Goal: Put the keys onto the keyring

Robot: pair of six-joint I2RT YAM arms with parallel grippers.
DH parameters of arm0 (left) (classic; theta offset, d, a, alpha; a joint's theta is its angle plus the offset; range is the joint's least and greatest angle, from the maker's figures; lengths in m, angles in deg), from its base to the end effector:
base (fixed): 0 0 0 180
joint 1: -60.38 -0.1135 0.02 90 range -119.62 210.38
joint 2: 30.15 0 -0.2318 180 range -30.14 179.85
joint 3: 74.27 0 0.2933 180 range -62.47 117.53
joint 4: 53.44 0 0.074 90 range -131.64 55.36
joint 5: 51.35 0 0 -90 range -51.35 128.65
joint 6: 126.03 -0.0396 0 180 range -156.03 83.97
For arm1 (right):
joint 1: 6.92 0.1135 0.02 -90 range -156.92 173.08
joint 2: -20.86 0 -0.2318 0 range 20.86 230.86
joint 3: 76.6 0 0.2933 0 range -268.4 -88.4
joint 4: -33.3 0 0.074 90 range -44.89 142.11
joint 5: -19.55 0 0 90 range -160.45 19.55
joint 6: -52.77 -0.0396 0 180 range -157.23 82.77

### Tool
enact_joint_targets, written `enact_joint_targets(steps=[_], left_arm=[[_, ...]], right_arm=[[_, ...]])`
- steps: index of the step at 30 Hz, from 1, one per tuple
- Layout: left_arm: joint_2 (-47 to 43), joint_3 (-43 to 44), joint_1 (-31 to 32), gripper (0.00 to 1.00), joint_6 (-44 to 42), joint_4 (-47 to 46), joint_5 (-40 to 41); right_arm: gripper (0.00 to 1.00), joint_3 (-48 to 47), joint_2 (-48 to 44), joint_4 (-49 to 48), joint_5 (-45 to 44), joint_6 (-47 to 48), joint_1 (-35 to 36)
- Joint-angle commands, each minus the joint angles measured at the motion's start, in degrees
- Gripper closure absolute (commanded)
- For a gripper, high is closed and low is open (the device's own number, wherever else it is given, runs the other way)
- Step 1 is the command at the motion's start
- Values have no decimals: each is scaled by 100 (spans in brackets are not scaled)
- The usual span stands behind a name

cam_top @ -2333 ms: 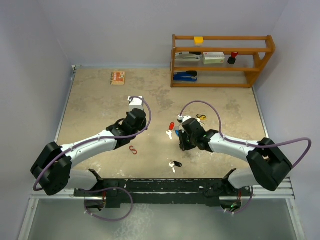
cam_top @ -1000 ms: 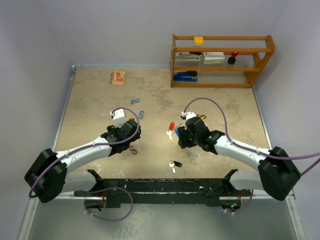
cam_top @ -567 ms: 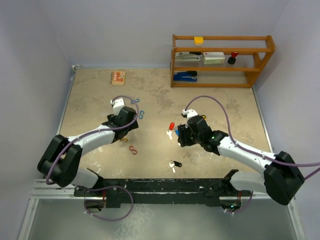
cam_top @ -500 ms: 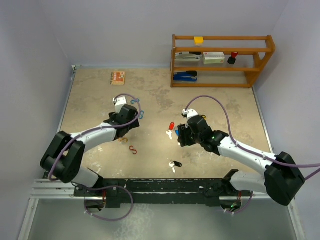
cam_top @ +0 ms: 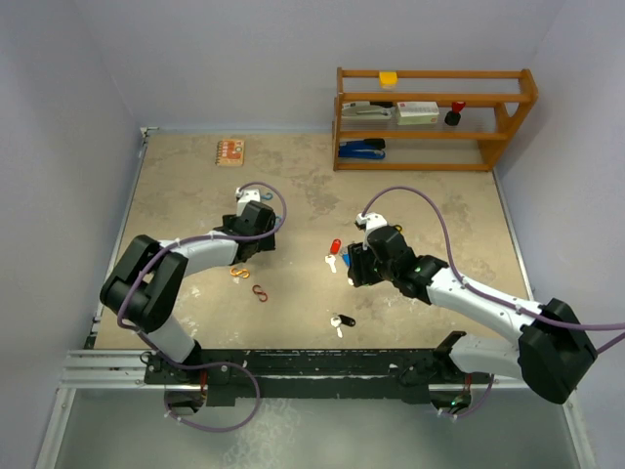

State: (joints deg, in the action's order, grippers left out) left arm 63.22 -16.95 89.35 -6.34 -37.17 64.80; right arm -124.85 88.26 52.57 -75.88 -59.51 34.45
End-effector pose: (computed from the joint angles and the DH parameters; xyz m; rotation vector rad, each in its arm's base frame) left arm 0.3039 -0.1483 0.0856 -0.2014 2.3539 0.0832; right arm 0.2253 0.1934 0.1608 -0.3271 2.2611 0.4900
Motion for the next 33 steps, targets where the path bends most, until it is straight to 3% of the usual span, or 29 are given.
enact_joint_targets(steps=[1, 9, 18, 26, 33], left_arm=[[206, 262, -122, 23, -235, -298, 19], [440, 268, -295, 30, -343, -459, -273], [251, 23, -389, 45, -334, -427, -782], [93, -166, -391, 51, -274, -436, -922], [186, -180, -386, 62, -289, -446, -936]], right_arm=[[43, -231, -164, 6, -107, 75, 24], [43, -207, -170, 22, -116, 58, 28], [43, -179, -126, -33, -168, 42, 22], [43, -191, -60, -80, -134, 44, 27], [43, -197, -51, -63, -151, 40, 22]])
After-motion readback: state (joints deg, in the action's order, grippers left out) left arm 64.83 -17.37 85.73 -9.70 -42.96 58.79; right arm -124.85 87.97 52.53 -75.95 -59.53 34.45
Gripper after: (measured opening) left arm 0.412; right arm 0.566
